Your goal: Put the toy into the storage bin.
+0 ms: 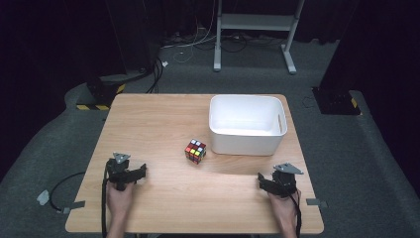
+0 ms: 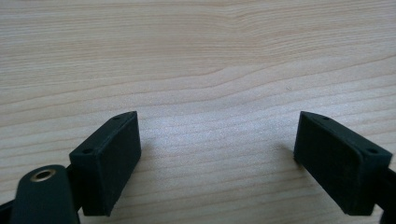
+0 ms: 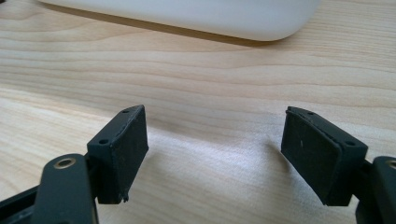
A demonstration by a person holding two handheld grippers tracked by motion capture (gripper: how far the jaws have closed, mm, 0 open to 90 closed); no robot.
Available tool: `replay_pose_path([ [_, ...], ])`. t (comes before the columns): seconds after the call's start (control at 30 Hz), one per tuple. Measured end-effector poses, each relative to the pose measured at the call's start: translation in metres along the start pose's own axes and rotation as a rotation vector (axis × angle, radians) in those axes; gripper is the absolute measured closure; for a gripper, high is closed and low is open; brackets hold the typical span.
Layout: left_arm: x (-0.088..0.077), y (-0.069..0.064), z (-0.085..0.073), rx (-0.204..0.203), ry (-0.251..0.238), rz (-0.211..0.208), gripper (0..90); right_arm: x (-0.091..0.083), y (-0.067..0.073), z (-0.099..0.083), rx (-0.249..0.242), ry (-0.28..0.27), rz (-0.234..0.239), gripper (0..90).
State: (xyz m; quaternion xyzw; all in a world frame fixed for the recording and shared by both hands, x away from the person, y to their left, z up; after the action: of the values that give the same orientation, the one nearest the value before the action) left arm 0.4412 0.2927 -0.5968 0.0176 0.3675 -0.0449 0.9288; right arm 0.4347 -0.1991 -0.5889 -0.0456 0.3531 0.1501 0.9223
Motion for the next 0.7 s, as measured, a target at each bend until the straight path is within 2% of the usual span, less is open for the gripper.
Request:
replay_pose_path([
  [0.4, 0.000, 0.000, 0.000, -0.001, 0.000, 0.000, 14.9, -0.005, 0.010, -0.004, -0.033, -0.007, 0.017, 23.8],
  [0.7, 0.000, 0.000, 0.000, -0.001, 0.000, 0.000, 14.9, -0.008, 0.024, -0.007, -0.056, -0.006, 0.046, 24.1],
])
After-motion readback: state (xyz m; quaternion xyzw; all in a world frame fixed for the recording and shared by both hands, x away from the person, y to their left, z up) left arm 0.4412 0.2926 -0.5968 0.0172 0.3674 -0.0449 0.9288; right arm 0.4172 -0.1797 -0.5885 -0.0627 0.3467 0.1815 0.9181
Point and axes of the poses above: each handheld gripper's, and its own axes: x roughly forward along the jaws, z roughly out of its top, y roughly to its left, the point moved 10 cm from there along x, roughly forward along the jaws
